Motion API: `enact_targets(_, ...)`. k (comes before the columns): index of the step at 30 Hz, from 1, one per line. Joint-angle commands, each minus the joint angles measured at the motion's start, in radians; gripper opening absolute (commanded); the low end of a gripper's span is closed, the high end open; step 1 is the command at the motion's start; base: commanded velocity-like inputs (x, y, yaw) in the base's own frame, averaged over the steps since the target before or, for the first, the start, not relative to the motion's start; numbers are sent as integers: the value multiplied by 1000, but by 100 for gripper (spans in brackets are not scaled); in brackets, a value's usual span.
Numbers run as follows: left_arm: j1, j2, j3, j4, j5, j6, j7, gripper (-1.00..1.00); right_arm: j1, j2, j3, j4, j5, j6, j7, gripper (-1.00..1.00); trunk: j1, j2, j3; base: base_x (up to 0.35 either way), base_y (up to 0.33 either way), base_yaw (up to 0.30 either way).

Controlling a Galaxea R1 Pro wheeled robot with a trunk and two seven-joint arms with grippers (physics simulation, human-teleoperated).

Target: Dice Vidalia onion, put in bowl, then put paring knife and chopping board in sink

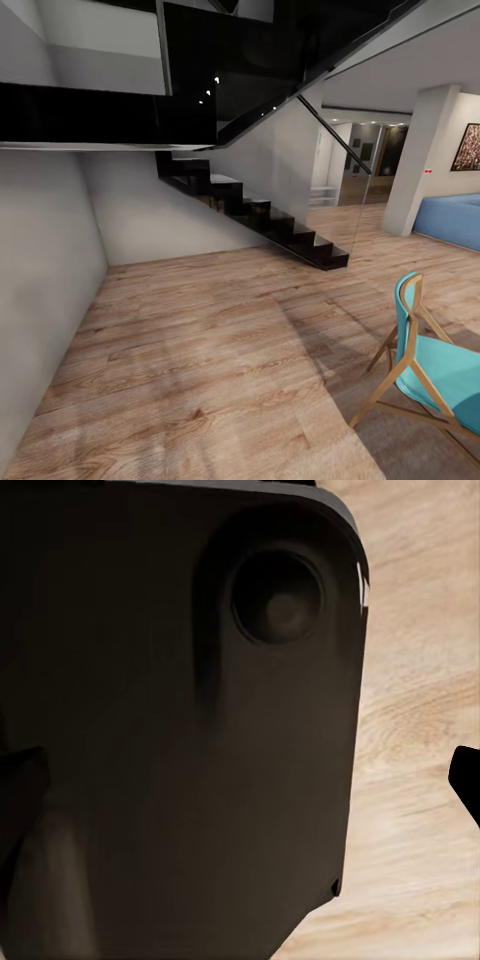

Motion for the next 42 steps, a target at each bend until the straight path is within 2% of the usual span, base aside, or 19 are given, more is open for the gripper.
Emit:
enact_targets(1,0,0,0,0,1,-9,0,100,0,0,0,0,0,-6,0,100,0,0,-1,0,0,0)
enact_targets(3,0,0,0,0,0,-15,0,100,0,-1,0,0,0,-17,0,100,0,0,-1,0,0,0)
enact_targets(6,0,1,2,0,0,-37,0,100,0,-1,0,0,0,-91,0,100,0,0,-1,0,0,0)
enact_targets(11,0,11,3,-35,-2,-205,2,100,0,-1,-2,-2,-1,-219,0,100,0,0,-1,0,0,0)
enact_targets(14,0,24,3,-70,-2,-261,3,100,0,-1,-3,-39,-1,-280,0,100,0,0,-1,0,0,0)
enact_targets(20,0,43,4,-173,-2,-275,3,100,0,-6,-3,-172,-1,-312,-1,100,0,0,-1,0,0,0)
enact_targets(23,0,51,5,-265,-2,-276,4,100,0,-7,-3,-275,-1,-314,-1,100,0,0,-1,0,0,0)
enact_targets(27,0,52,5,-331,-1,-275,4,100,0,-8,-4,-334,-10,-313,-2,100,0,0,-1,0,0,0)
enact_targets(32,-1,50,6,-366,-1,-276,4,100,0,-5,-3,-415,-15,-329,-1,100,0,0,-1,0,0,0)
enact_targets(35,-1,51,5,-380,-2,-277,4,100,0,-4,-3,-457,-16,-376,-1,100,0,0,-1,0,0,0)
enact_targets(36,-2,53,5,-397,-2,-277,4,100,0,-6,-3,-488,-18,-432,-1,100,0,0,-1,0,0,0)
enact_targets(42,-1,56,4,-398,-1,-280,4,100,0,-7,-3,-513,-18,-500,0,100,0,0,-1,0,0,0)
